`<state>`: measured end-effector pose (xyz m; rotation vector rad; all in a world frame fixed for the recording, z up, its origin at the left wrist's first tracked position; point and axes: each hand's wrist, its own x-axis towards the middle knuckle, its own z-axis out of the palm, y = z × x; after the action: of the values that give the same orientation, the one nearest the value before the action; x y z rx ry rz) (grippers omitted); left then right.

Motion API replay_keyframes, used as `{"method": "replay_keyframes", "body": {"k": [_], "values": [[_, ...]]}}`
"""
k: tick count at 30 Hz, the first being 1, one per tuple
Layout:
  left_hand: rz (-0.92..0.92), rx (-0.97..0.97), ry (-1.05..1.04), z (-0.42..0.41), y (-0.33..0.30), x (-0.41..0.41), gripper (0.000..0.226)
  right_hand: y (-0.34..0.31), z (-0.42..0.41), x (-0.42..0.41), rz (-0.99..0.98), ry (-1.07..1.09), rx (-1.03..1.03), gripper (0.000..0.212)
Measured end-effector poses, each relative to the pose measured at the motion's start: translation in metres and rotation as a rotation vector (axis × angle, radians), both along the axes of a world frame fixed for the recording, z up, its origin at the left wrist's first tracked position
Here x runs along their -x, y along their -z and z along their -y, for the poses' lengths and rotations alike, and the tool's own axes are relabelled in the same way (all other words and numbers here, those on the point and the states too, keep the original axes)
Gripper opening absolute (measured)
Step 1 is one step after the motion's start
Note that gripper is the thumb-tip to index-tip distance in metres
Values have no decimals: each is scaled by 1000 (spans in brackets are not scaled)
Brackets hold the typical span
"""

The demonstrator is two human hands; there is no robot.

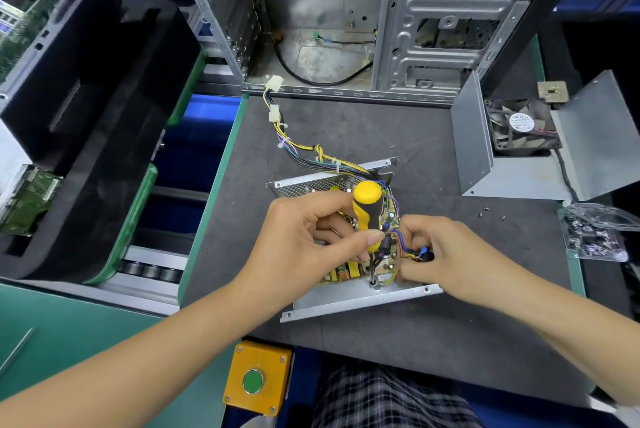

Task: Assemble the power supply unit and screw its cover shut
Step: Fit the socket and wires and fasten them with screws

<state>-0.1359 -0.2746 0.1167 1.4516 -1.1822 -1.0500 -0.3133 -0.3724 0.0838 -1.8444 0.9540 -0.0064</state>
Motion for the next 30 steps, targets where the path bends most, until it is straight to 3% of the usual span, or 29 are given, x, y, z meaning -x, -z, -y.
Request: {"method": "replay_keyframes", "body": {"k": [6,30], "values": [[7,33,2,1,1,1,19,5,0,1,-2,0,65,17],[-24,45,2,-1,1,2,12,7,1,2,-38,-14,104,20]]}}
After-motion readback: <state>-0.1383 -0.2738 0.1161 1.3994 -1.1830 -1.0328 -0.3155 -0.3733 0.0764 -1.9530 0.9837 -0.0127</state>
